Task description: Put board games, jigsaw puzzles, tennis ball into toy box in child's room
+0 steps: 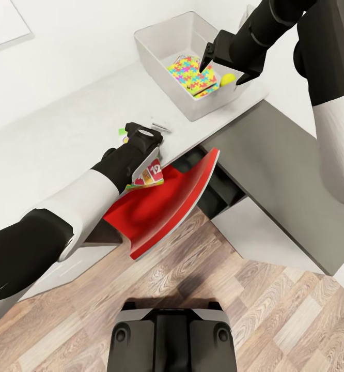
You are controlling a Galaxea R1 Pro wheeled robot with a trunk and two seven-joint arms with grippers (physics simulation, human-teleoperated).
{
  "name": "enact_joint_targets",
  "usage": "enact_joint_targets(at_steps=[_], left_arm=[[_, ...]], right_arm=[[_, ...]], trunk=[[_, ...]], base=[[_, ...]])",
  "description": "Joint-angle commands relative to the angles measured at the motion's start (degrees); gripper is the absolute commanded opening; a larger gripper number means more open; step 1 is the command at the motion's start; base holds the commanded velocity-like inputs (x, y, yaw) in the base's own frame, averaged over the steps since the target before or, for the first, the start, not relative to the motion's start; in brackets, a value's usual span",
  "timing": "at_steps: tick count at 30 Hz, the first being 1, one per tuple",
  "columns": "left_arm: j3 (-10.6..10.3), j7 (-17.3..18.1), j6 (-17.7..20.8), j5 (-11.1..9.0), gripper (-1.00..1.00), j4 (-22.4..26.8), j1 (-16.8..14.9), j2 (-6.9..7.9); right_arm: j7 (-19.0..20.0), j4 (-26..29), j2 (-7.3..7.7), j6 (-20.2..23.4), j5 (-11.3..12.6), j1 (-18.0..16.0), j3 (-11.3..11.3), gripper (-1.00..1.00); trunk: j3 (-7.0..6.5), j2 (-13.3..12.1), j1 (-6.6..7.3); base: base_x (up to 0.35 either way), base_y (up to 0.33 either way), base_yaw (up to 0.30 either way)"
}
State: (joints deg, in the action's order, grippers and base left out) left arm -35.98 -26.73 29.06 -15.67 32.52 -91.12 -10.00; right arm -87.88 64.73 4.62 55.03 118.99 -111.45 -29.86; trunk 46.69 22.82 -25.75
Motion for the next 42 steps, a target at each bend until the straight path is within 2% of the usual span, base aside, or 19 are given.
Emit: enact_joint_targets(at_steps=[1,21,29,42], left_arm=[[-0.32,-0.52,0.12,-0.61,1.00,0.00,-0.07,0.00],[-0.32,-0.55,0.08,-0.59,1.00,-0.13,0.12,0.00],[-0.32,-0.68,-2.05,-0.40,1.00,-0.18,1.58,0.00],[-0.36,-0.70,-2.34,-0.25,1.00,-0.22,1.73,0.00]], right_arm=[[-0.54,0.02,0.06,0.60,0.55,-0.08,-0.13,1.00],[-0.54,0.05,0.00,0.60,0.38,-0.08,-0.11,1.00],[-0.54,0.05,-0.05,0.60,0.36,-0.08,-0.11,1.00],[-0.54,-0.04,-0.05,0.64,0.28,-0.08,-0.11,1.00]], trunk=[[0.10,0.10,-0.03],[0.16,0.10,-0.03],[0.16,0.10,-0.03],[0.16,0.10,-0.03]], base=[[0.000,0.000,0.000],[-0.026,0.000,0.000],[-0.026,0.000,0.000],[-0.054,0.037,0.000]])
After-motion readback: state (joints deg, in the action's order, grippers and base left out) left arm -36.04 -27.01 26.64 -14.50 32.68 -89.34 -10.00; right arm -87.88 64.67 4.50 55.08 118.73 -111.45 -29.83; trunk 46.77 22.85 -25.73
